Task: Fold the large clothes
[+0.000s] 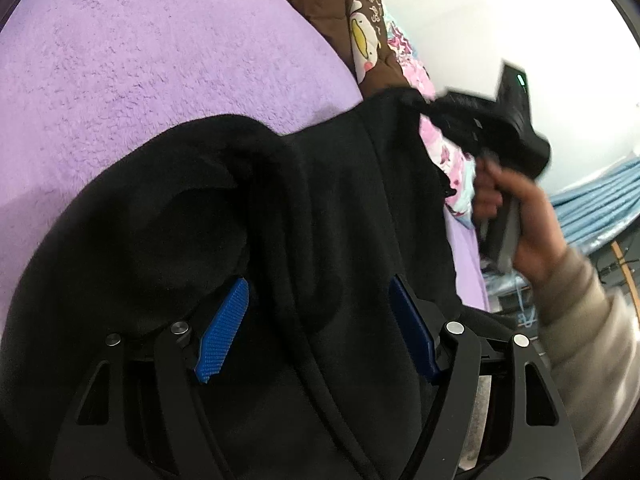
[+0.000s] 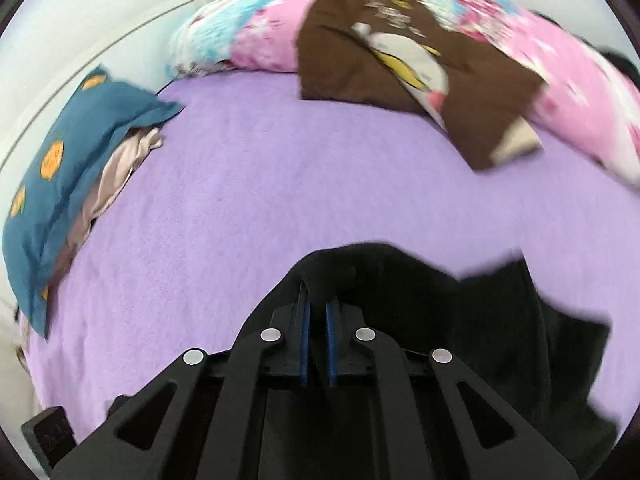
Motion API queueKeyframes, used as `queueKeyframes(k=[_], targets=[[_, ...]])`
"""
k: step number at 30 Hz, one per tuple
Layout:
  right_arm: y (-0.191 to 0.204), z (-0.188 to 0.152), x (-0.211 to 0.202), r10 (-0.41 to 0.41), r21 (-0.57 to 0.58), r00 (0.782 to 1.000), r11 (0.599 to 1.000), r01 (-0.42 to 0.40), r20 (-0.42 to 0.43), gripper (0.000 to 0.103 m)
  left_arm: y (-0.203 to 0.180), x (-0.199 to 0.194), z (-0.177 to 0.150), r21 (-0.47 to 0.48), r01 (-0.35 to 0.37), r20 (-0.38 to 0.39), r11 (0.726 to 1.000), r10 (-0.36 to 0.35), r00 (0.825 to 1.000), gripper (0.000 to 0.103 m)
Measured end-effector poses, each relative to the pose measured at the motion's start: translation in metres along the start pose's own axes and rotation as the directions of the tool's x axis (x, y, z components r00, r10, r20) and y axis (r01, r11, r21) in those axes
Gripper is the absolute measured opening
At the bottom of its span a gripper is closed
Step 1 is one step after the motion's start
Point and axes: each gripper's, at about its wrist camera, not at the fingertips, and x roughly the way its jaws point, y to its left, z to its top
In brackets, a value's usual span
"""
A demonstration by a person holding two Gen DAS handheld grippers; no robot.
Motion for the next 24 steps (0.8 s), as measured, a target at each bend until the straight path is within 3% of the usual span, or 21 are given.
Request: queueKeyframes(k=[3,5,7,8,10,14,19,24], targets=[[-0.001,0.001,0.041,-0.116,-0.098,0.990,0.989,0.108,-0.083,0.010,-0.007,0.002,-0.002,0.058,-0.049,-0.002,0.997,0.050,0.999,0.069],[-0.007,-0.009,0.061,-0.186,-0.092,0.974,0.980,0.175,-0.131,0.032,-0.014,0.005,-0.004,0.102,-0.086,-0.004,0.991,0.087,0.996,0.069],[-0.009,-0.015,0.057,-0.194,-0.060,0.975,0.980,0.188,-0.108,0.045,-0.015,0.007,-0.004,0.118,-0.103,-0.010,0.988,0.105,0.994,0.069],[-0.011,-0.019,0.048,-0.211,-0.031,0.974,0.977,0.209,-0.082,0.059,-0.016,0.007,-0.003,0.117,-0.108,-0.015,0.987,0.110,0.994,0.069],[-0.015,-0.025,0.026,-0.243,0.015,0.969,0.970,0.243,-0.043,0.075,-0.018,0.004,0.000,0.111,-0.117,-0.019,0.987,0.120,0.993,0.069],[-0.016,-0.062,-0.039,-0.170,0.092,0.985,0.981,0.168,0.012,0.085,-0.026,-0.008,0.004,0.134,-0.161,0.012,0.978,0.161,0.987,0.074],[-0.011,-0.131,-0.110,-0.138,0.096,0.990,0.986,0.137,0.004,0.085,-0.024,-0.014,0.003,0.078,-0.179,0.030,0.981,0.177,0.984,0.083],[-0.008,-0.190,-0.165,-0.137,0.133,0.991,0.982,0.134,0.013,0.086,-0.022,-0.017,-0.005,0.078,-0.211,0.041,0.974,0.208,0.977,0.087]])
